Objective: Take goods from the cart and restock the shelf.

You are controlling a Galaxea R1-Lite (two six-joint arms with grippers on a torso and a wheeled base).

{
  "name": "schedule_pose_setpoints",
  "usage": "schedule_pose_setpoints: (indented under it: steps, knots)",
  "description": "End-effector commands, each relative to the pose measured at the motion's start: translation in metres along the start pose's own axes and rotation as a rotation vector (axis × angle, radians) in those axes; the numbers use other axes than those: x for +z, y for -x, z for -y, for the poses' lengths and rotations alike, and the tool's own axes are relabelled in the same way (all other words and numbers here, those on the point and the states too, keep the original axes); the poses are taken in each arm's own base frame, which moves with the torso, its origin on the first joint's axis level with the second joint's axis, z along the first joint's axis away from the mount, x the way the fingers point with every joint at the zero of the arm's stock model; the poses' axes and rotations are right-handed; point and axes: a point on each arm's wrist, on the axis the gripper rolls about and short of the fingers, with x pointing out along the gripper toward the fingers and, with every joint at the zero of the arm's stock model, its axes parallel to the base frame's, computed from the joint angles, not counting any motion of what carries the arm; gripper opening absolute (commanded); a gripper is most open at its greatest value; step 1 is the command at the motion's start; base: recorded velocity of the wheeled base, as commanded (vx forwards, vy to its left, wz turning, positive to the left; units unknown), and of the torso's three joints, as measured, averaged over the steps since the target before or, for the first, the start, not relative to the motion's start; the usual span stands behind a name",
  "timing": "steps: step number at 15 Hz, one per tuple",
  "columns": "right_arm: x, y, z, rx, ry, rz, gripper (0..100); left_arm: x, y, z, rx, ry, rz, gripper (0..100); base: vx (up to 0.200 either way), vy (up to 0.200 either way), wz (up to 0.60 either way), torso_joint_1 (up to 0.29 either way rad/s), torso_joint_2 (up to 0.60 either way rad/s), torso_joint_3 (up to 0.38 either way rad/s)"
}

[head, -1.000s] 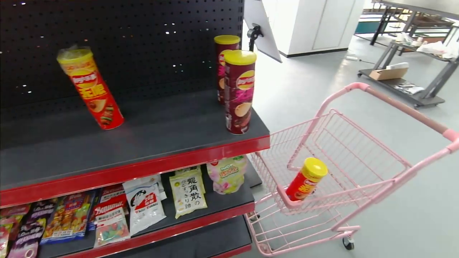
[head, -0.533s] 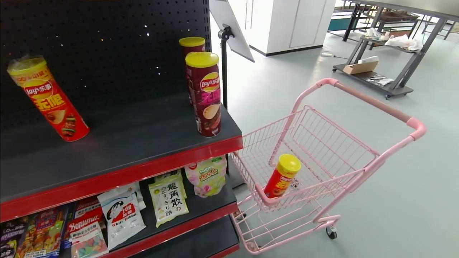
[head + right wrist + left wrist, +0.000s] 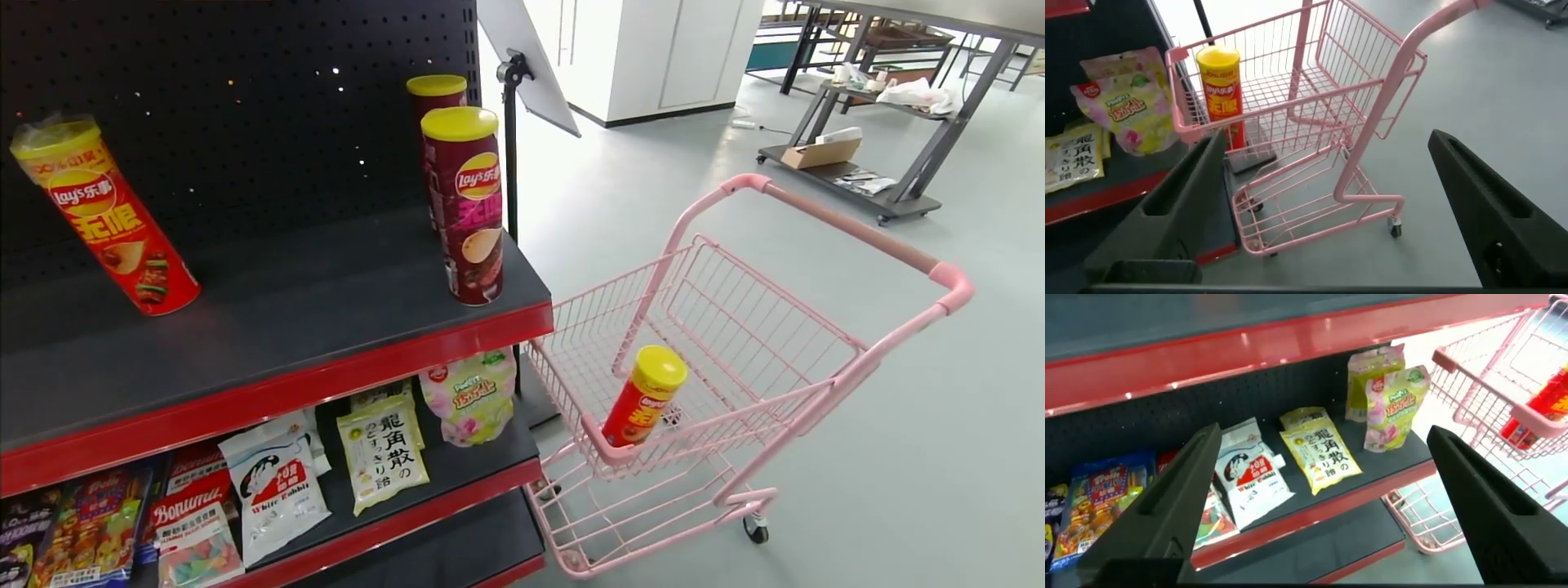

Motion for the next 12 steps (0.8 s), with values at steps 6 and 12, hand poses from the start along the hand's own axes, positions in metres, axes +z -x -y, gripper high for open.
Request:
schedule_pose_setpoints:
  steps: [6,12]
  knots:
    - [0.0001,0.0,0.0,0.0,0.003,0.001,100,-0.0002,-0.0002,0.0,0.001,0.001,-0.002,100,0.0,0.0,0.0,-0.165,0.46,0.294]
    - [-0.0001,0.0,0.0,0.001,0.005,-0.001,100,0.0003,0.0,0.0,0.001,0.001,0.0,100,0.0,0.0,0.0,-0.164,0.54,0.371]
